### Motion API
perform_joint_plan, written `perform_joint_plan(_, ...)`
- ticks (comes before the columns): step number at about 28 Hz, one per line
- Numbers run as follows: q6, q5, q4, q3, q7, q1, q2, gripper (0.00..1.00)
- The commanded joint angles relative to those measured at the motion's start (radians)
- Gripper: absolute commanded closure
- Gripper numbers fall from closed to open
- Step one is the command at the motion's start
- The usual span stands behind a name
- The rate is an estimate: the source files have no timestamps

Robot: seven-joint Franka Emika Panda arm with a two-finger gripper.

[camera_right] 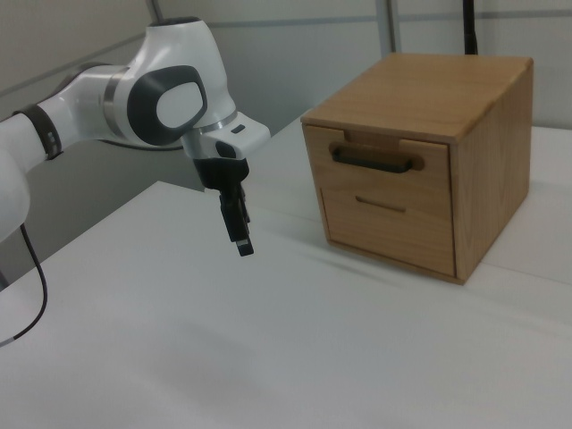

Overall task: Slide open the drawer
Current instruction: 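Move the gripper toward the black handle of the upper wooden drawer, then close the gripper around the black bar handle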

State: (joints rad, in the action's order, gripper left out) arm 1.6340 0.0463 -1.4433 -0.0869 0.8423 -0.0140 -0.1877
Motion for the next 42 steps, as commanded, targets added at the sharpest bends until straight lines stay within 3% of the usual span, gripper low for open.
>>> perform_joint_plan(1,0.075,-0.016,-0.003,0.004,0.201,-0.001,-0.006,0.00)
perform_joint_plan(11,0.418,-0.017,-0.003,0.007,0.516,-0.001,-0.090,0.00)
perform_joint_plan(21,0.740,-0.016,-0.003,0.010,0.667,0.019,-0.179,0.00)
perform_joint_plan(34,1.130,-0.019,0.003,0.026,0.718,0.035,-0.283,0.03)
perform_joint_plan(42,1.290,-0.017,0.038,0.026,0.716,0.042,-0.348,0.06)
